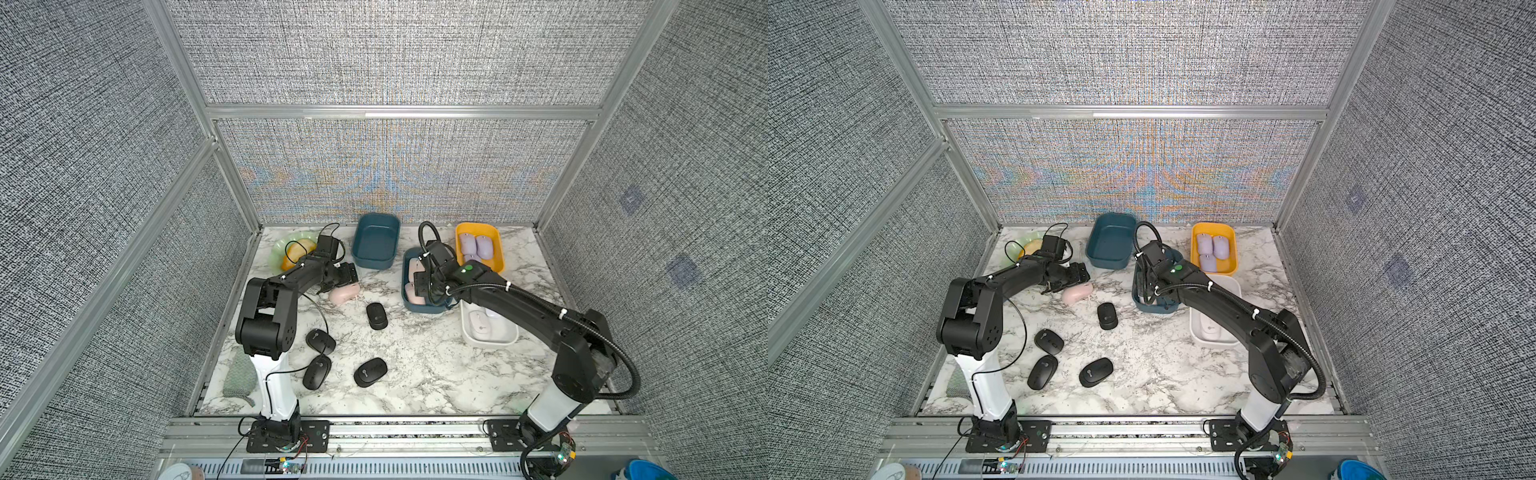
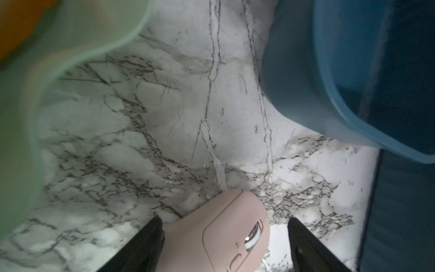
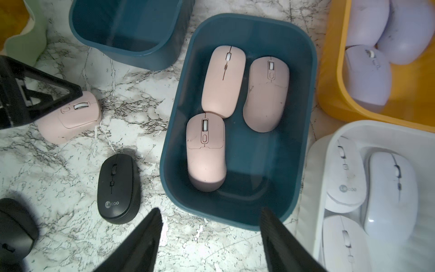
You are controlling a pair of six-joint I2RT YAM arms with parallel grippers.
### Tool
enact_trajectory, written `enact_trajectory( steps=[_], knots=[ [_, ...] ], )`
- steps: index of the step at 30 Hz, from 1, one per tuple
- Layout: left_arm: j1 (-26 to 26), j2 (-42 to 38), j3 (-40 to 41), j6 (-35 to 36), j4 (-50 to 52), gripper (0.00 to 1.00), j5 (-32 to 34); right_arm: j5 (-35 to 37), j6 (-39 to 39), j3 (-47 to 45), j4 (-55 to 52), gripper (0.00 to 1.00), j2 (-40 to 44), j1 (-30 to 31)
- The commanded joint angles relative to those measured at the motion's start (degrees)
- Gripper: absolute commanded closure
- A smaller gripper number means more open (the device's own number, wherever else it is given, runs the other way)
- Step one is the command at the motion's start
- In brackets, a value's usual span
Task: Place the mice by color into the storage box
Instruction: Move the mouse to the center of the board, then pick up the mouse from the center of the board.
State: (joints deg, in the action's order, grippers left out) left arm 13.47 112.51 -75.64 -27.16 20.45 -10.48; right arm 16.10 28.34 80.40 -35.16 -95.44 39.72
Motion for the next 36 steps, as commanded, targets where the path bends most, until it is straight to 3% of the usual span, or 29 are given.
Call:
enact_trajectory(
  steps=[1,5,11,18,25,29,36],
  knots=[
    [0.06,0.39,0.31,-1.24,0.76,0.16,-0.06,1.61,-0.29,-0.62,0.08,0.31,1.45,0.08],
    [0.23,-0.03,1.97,-3.16,-0.05,0.16,-5.68,1.65,-0.12,-2.80,0.69,0.29,3.81,0.22],
    [2.83,-2.60,4.62,-6.75,0.39,0.16,-9.12,1.35,0.58,-3.92,0.29,0.29,5.05,0.43],
    [4.19,-5.86,7.04,-12.84,-4.18,0.17,-17.09,-0.80,0.44,-0.07,0.57,0.29,0.52,2.90],
    [3.30,-8.62,-1.83,-10.53,0.69,0.17,-7.88,-2.47,2.42,7.44,0.51,0.31,-7.58,8.04],
    [0.57,-11.61,-2.41,-11.89,-2.43,0.17,-3.87,-1.38,8.32,10.69,1.52,0.31,-13.06,10.38],
    [-5.82,-16.36,4.37,-14.58,-7.28,0.17,-9.29,-0.93,11.97,17.92,1.95,0.23,-22.86,12.62]
  ],
)
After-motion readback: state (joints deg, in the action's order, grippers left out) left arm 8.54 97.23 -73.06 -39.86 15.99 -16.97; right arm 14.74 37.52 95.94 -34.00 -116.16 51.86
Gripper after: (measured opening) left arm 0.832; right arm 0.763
